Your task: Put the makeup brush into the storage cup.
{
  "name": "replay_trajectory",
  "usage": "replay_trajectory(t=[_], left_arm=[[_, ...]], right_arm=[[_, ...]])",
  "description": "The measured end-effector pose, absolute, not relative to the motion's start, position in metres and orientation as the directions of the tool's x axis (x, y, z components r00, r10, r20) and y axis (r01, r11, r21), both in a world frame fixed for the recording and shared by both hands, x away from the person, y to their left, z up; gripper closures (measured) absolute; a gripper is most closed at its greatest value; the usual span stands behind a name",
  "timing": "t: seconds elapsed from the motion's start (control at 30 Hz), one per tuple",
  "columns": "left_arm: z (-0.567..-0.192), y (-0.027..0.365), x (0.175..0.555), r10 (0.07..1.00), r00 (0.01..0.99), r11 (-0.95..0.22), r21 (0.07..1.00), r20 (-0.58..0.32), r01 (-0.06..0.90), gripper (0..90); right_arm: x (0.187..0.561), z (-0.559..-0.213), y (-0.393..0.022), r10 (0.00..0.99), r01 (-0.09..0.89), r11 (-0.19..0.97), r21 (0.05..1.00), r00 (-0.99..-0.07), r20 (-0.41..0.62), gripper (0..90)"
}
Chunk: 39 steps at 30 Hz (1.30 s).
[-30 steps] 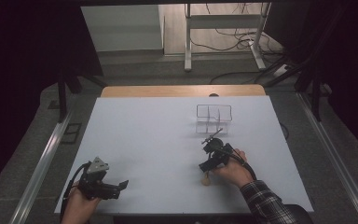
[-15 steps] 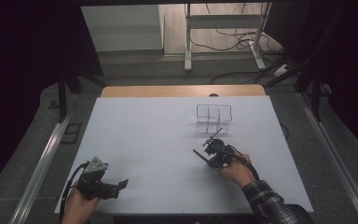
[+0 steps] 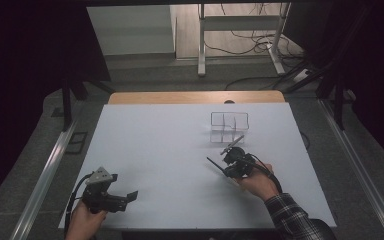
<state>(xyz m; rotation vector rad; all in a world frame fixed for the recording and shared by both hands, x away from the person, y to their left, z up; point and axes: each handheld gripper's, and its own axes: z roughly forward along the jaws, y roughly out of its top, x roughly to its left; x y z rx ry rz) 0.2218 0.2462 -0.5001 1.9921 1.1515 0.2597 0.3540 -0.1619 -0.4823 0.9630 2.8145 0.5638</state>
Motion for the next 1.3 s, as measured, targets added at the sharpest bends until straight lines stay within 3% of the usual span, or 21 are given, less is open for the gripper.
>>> replay_trajectory(t=[0.2,0.4,0.67,0.97,1.2,1.3], left_arm=[[-0.499,0.245,0.221,0.773,0.59,-0.24,0.754,-0.232,0.611,0.0],[-0.499,0.238,0.221,0.759,0.63,-0.313,0.754,-0.167,0.578,0.0],[-0.498,0.227,0.221,0.738,0.658,-0.344,0.755,-0.15,0.558,0.0],[-0.495,0.218,0.223,0.698,0.69,-0.306,0.791,-0.192,0.53,0.0],[-0.494,0.21,0.228,0.686,0.688,-0.296,0.774,-0.237,0.56,0.0],[-0.494,0.205,0.231,0.688,0.694,-0.319,0.772,-0.211,0.55,0.0]], right_arm=[[0.348,-0.471,-0.166,0.591,0.547,0.727,0.416,-0.807,0.028,83.9],[0.348,-0.468,-0.171,0.575,0.535,0.734,0.418,-0.817,0.036,83.9],[0.345,-0.463,-0.171,0.539,0.507,0.747,0.43,-0.841,0.055,83.8],[0.34,-0.455,-0.165,0.481,0.452,0.779,0.435,-0.876,0.049,83.8],[0.338,-0.452,-0.161,0.441,0.417,0.803,0.427,-0.896,0.045,83.8],[0.338,-0.451,-0.16,0.427,0.406,0.81,0.424,-0.903,0.049,83.8]])
